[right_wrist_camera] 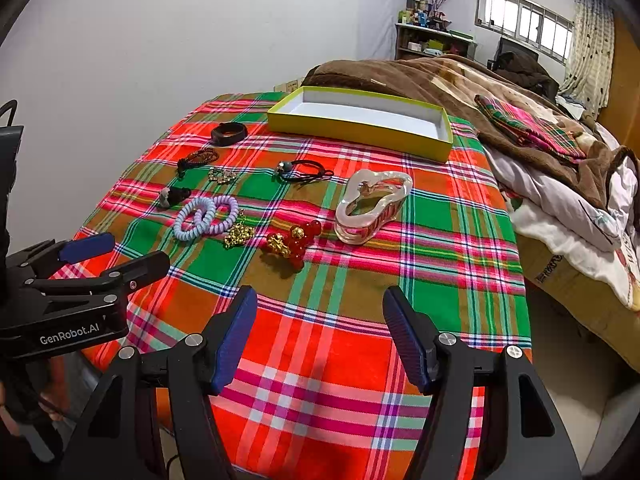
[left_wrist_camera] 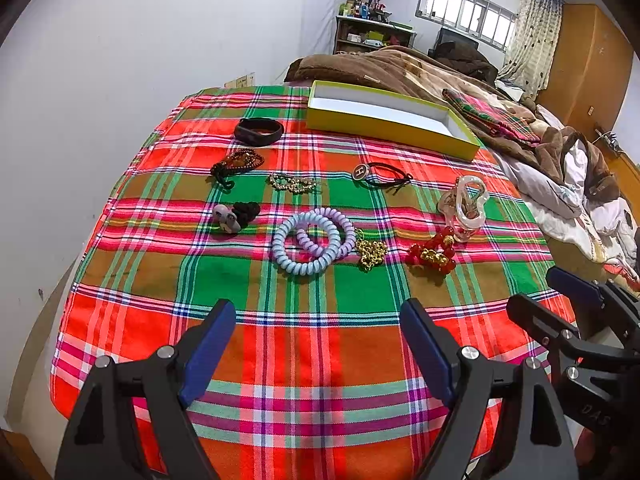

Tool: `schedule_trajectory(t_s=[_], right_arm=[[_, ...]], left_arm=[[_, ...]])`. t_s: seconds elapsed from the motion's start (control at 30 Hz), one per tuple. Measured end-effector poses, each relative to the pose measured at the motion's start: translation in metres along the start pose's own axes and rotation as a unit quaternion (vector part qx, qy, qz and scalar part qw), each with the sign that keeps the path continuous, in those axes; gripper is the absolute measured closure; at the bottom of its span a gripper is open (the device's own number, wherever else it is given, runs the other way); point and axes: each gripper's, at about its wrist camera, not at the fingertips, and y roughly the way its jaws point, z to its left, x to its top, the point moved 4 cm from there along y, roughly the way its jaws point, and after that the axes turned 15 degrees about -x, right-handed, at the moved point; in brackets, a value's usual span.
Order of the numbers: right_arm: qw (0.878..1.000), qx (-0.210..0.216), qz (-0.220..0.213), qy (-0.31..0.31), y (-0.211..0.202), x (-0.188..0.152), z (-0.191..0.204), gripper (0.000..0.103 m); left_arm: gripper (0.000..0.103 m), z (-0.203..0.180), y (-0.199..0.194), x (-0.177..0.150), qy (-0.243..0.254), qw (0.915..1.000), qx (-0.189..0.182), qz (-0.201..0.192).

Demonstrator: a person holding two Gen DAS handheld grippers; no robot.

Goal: Organize jewelry

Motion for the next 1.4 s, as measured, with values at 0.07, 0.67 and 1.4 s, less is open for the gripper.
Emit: schedule_trajectory(t_s=[0.07, 0.67, 1.4], right_arm=[[1.0, 0.002, 0.001, 0.001, 0.0, 0.0, 0.0, 0.037], [1.0, 0.0, 0.001, 0.0, 0.0, -0.001, 0.0, 0.037], [1.0, -0.001, 0.003, 0.007, 0.013, 0.004, -0.004, 0.037]], left_arm=[[0.017, 0.001, 0.001, -0.001, -0.002, 1.0, 0.0, 0.001], [0.017, 0.003, 0.001, -0.002, -0.007, 0.9999, -0.006, 0.005], [0.017, 0.011, 0.008, 0.0, -0.004, 1.0, -0.002, 0.003]])
